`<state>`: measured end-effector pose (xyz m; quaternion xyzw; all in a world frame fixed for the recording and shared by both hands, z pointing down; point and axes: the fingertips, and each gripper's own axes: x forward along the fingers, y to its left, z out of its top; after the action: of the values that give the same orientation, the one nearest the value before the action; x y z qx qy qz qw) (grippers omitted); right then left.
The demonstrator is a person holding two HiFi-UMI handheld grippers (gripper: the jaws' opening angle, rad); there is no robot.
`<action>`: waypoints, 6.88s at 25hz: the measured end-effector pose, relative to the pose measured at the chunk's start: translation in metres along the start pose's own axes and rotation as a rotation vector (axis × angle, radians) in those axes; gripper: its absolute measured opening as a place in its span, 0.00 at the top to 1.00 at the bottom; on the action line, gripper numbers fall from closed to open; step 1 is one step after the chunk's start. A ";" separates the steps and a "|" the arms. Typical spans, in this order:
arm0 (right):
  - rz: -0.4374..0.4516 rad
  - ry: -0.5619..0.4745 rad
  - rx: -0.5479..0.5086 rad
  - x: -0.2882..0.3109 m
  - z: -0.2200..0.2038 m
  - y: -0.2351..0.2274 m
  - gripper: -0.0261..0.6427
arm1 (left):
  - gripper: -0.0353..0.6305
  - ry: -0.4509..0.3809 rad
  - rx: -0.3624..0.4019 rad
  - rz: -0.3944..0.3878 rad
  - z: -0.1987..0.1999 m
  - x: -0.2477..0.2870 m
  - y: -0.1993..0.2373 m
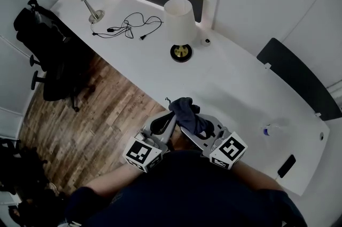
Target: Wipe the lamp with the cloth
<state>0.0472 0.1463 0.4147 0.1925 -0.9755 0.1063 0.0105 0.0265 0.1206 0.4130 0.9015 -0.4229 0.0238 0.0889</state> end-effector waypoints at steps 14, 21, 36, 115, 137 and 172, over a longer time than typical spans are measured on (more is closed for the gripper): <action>-0.208 -0.007 -0.002 0.113 0.042 -0.071 0.77 | 0.94 -0.031 -0.013 -0.191 0.041 0.043 0.129; -0.297 -0.016 -0.001 0.135 0.048 -0.097 0.77 | 0.94 -0.022 -0.035 -0.257 0.041 0.058 0.157; -0.309 -0.039 -0.009 0.125 0.067 -0.160 0.77 | 0.94 -0.012 0.000 -0.249 0.052 0.092 0.162; -0.303 -0.043 -0.045 0.141 0.121 -0.290 0.77 | 0.94 0.049 -0.003 -0.169 0.041 0.133 0.170; -0.366 0.118 0.019 0.118 0.009 -0.345 0.77 | 0.94 0.126 -0.019 -0.119 0.016 0.144 0.169; -0.367 0.010 -0.161 0.127 0.125 -0.371 0.77 | 0.94 0.122 -0.015 -0.164 0.017 0.154 0.169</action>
<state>0.0728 -0.2627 0.3758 0.3653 -0.9292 0.0254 0.0499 -0.0051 -0.1054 0.4382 0.9294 -0.3415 0.0682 0.1226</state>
